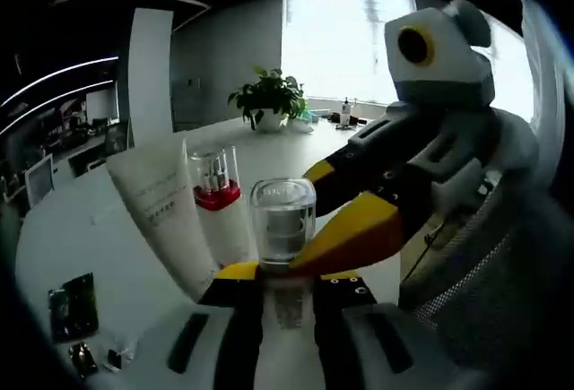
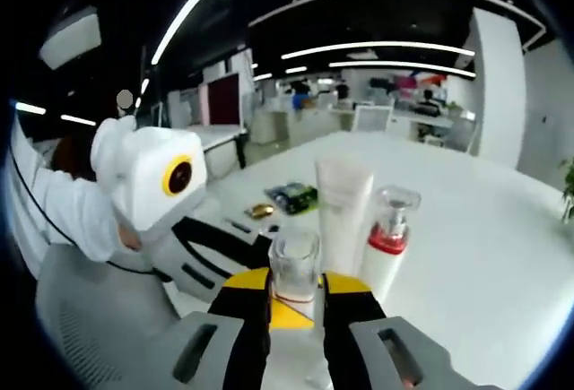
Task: Arrange the skincare products in the storage area until every visible bottle or jar stands upright without overlapping.
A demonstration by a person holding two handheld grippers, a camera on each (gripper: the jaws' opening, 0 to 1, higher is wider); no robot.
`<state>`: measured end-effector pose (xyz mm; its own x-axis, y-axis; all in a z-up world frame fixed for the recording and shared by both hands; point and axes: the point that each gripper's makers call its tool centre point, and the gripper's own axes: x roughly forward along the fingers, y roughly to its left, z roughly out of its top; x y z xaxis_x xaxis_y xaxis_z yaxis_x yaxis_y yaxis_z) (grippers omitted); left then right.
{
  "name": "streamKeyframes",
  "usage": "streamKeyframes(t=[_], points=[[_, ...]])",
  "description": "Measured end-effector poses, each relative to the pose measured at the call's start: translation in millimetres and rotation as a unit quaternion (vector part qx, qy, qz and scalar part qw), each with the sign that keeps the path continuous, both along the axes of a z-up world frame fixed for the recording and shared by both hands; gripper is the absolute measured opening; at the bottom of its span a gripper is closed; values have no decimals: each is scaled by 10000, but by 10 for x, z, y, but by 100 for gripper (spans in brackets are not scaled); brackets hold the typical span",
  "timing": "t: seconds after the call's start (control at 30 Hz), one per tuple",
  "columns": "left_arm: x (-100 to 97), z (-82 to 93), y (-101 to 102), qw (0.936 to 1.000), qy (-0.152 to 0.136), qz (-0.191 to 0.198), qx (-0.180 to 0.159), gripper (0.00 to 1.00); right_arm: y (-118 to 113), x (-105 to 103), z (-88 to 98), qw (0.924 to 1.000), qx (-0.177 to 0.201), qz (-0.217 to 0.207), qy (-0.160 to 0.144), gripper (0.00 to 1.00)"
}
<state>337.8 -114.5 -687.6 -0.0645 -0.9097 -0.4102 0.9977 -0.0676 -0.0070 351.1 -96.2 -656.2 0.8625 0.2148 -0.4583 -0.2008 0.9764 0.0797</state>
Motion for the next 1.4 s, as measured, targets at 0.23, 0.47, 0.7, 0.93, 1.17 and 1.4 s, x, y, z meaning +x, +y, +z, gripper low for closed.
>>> streamKeyframes(t=[0.23,0.47,0.7,0.93,1.17,1.4], points=[[33,-133,-55,9999,-90,-115,60,16,-46,57,-81,9998,-97,23,171,13],[91,-248,-102,9997,-118,-181,100,17,-98,116,-209,9983,-261,-58,526,12],[108,-333,-73,9996,-128,-203,114,18,-74,146,-290,9974,-321,-36,639,11],[244,-483,-24,9993,-97,110,350,22,-104,205,-312,9965,-502,-10,670,11],[304,-508,-48,9989,-194,188,378,19,-119,249,-336,9953,-707,37,656,12],[284,-537,-88,9987,-347,-111,347,19,-174,237,-374,9949,-729,52,696,12]])
